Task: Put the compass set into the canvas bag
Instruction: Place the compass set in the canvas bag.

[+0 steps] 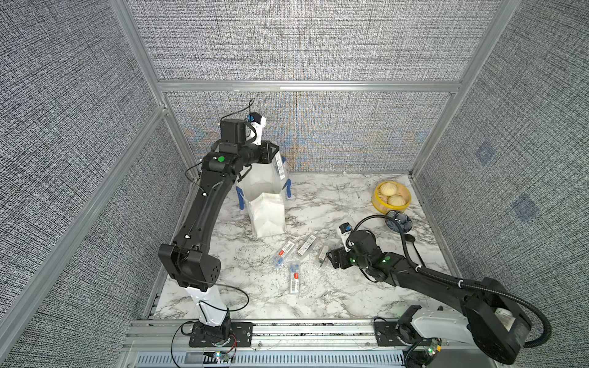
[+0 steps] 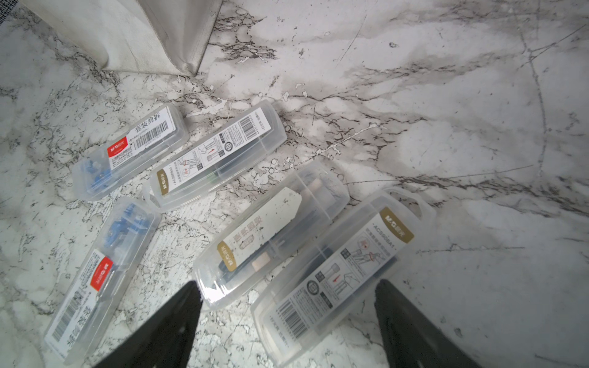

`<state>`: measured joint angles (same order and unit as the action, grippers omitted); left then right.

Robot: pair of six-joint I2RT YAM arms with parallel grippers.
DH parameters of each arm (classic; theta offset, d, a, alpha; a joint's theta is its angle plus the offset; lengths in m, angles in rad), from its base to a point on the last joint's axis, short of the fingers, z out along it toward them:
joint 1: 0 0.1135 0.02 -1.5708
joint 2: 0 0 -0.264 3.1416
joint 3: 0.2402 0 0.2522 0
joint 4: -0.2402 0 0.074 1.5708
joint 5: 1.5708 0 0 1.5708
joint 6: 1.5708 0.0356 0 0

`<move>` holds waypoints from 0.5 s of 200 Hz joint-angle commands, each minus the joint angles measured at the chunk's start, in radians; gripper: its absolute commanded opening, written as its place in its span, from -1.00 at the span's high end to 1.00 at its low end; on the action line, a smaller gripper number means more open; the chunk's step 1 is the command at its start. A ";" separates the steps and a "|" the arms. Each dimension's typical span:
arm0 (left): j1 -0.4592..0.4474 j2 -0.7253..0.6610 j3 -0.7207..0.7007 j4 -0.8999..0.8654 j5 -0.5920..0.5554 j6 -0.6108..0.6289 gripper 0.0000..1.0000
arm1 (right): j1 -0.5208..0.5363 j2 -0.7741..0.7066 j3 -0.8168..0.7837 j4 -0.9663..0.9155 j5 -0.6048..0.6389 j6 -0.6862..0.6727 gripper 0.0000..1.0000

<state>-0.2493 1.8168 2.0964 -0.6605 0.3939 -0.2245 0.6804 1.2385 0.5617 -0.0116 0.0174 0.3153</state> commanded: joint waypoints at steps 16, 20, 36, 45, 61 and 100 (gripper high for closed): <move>0.043 0.082 0.066 -0.073 -0.071 0.069 0.75 | 0.000 -0.015 0.000 0.012 0.001 -0.017 -0.72; 0.046 0.093 0.072 -0.079 -0.079 0.074 0.75 | 0.000 -0.017 0.000 0.012 0.002 -0.019 -0.72; 0.052 0.141 0.092 -0.088 -0.097 0.087 0.75 | 0.001 -0.020 -0.002 0.007 0.006 -0.022 -0.72; 0.053 0.163 0.099 -0.090 -0.100 0.093 0.75 | 0.000 -0.021 -0.003 0.004 0.007 -0.023 -0.72; 0.053 0.224 0.102 -0.090 -0.104 0.096 0.75 | -0.001 -0.025 -0.003 0.001 0.009 -0.027 -0.72; 0.054 0.310 0.066 -0.049 -0.106 0.106 0.76 | -0.001 -0.023 -0.005 -0.006 0.021 -0.031 -0.72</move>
<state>-0.1986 2.0991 2.1799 -0.7376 0.2897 -0.1383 0.6792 1.2167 0.5579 -0.0128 0.0223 0.2932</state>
